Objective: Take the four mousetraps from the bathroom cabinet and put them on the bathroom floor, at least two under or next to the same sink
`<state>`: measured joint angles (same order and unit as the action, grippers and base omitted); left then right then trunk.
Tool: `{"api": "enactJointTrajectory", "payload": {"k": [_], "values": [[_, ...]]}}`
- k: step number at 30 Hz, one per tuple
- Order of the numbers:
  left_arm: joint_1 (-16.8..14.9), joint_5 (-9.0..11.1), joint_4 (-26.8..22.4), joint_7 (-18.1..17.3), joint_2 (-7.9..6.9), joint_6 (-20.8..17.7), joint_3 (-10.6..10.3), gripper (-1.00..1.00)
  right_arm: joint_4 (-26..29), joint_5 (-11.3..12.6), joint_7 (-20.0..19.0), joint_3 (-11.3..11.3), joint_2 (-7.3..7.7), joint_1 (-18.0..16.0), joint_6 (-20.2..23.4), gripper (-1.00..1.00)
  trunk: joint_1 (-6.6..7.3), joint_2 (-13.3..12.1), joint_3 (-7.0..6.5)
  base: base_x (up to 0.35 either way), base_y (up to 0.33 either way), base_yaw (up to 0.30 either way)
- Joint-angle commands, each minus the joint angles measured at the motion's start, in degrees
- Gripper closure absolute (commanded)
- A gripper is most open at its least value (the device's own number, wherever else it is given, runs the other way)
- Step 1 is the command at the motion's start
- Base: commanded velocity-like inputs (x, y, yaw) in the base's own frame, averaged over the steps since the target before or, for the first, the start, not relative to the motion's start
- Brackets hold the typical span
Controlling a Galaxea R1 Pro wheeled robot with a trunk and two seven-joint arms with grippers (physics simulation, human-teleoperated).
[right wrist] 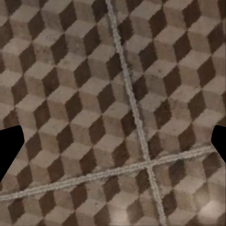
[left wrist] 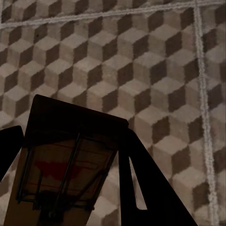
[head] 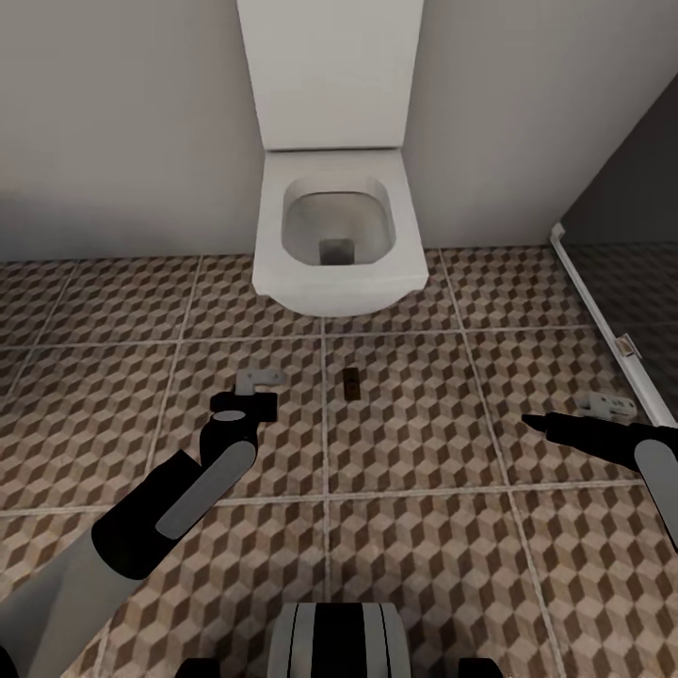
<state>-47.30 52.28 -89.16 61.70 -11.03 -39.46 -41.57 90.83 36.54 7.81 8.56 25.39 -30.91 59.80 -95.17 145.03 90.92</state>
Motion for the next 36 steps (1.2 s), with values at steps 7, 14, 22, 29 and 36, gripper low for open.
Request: {"api": "enactJointTrajectory", "payload": {"k": [7,14,22,29,36], "values": [[-0.1,0.4,-0.1,-2.3,-0.1,-0.3,-0.1,1.0,0.0,0.6,1.1,0.0,0.0,0.0,0.2,-1.0,0.01,0.0,0.04,-0.019,-0.005,0.0],[-0.1,0.4,-0.1,-5.6,-0.12,-0.3,0.1,1.0,0.0,0.6,1.2,-0.1,-0.03,0.0,0.2,-1.0,0.01,0.0,0.04,-0.016,-0.053,0.0],[-0.1,0.4,-0.1,-6.2,-0.15,-0.3,0.1,1.0,0.0,0.6,1.3,-1.3,-0.07,0.0,0.2,-1.0,0.01,0.0,0.04,-0.009,-0.057,0.0],[-0.1,0.4,-0.1,-6.3,-0.13,-0.3,0.1,1.0,0.0,0.6,1.3,-2.2,-0.07,0.0,0.2,-1.0,0.01,0.0,0.04,-0.001,-0.08,0.0],[-0.1,0.5,-0.1,-6.6,-0.14,-0.5,0.2,1.0,0.0,0.6,1.3,-2.4,-0.07,0.0,0.2,-1.0,0.01,0.0,0.04,0.0,-0.09,0.0]]}}
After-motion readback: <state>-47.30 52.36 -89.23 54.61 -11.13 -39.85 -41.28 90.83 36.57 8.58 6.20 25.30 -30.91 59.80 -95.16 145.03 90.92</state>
